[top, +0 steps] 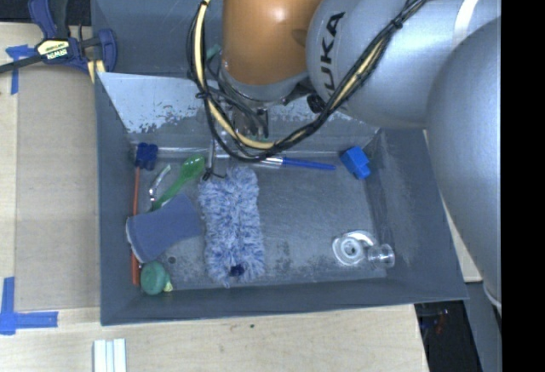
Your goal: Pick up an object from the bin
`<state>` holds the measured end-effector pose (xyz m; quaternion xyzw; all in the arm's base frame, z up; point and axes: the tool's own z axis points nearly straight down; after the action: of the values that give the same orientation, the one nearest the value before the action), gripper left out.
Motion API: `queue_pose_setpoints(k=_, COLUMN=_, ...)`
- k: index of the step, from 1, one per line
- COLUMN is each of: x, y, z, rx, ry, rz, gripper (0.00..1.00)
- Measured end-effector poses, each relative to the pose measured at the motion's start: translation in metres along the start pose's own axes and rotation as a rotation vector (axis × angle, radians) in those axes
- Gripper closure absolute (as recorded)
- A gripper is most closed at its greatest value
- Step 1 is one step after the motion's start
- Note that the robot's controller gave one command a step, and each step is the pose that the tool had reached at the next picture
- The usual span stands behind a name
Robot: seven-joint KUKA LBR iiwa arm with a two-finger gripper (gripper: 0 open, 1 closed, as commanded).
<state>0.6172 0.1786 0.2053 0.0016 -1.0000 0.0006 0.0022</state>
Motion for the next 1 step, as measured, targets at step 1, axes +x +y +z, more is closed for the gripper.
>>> queue_pose_setpoints(k=1, x=-0.0015, y=-0.0010, z=-0.0054, rx=-0.002, ry=-0.008, rz=0.004, gripper=0.00)
